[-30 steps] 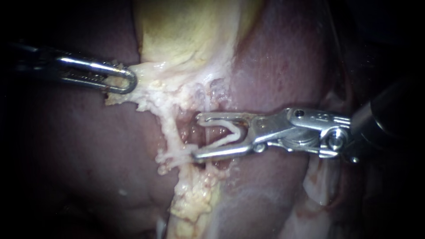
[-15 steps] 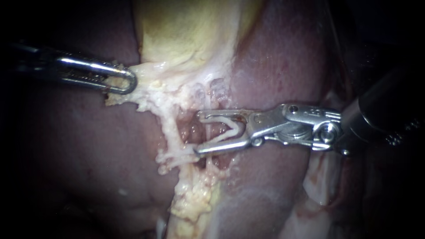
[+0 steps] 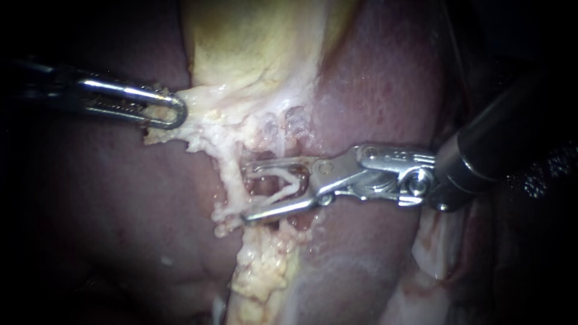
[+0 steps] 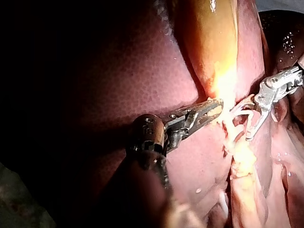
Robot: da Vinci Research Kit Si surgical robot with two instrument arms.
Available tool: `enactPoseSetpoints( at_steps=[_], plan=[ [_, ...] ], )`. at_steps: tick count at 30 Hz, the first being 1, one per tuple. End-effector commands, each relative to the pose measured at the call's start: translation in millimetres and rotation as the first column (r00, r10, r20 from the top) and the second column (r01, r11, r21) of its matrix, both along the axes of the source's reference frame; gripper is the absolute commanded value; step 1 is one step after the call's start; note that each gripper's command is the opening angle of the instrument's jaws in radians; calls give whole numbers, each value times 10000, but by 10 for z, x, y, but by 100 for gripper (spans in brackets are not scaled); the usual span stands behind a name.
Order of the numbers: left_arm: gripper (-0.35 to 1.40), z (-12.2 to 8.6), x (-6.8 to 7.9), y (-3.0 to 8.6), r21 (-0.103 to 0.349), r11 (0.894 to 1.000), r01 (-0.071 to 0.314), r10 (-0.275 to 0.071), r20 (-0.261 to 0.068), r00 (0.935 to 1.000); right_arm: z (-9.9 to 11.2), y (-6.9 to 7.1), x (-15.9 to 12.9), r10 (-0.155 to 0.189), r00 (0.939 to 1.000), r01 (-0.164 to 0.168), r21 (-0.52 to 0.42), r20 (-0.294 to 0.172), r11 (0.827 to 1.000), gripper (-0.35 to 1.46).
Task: Clipping third clip left tube
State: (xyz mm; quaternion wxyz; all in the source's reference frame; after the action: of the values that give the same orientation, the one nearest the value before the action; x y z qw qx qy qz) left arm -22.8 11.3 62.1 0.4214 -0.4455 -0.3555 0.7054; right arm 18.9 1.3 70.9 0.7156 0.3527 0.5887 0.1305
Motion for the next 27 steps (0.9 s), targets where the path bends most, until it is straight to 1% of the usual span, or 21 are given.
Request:
enactPoseSetpoints(
  at_steps=[1,5,10,12,15,19,22,27],
  plan=[
    [-35,0,0,0,0,10000,-2,2,1,10000,-1,-1,3,39,10000,-39,10,-89,10000,50],
    [-35,0,0,0,-2,10000,0,0,-1,10000,-5,-3,17,173,9992,-171,65,-357,9998,50],
    [-35,1,-1,0,-5,10000,5,-5,-4,10000,-7,-2,34,357,9983,-342,341,-454,9988,50],
    [-35,1,-1,0,-5,10000,6,-6,-5,10000,-7,-1,40,422,9984,-405,445,-381,9982,49],
    [-35,1,-2,0,-5,10000,8,-8,-6,10000,-5,1,47,630,9977,-613,590,-269,9964,49],
    [-35,1,-2,0,-6,10000,9,-9,-7,10000,-6,6,52,850,9959,-826,688,-325,9942,49],
    [-35,1,-2,0,-6,10000,9,-9,-7,10000,-11,12,53,990,9942,-950,886,-416,9915,49],
    [-35,1,-2,0,-6,10000,6,-6,-6,10000,-27,21,48,1031,9937,-983,997,-447,9901,48]
  ],
)
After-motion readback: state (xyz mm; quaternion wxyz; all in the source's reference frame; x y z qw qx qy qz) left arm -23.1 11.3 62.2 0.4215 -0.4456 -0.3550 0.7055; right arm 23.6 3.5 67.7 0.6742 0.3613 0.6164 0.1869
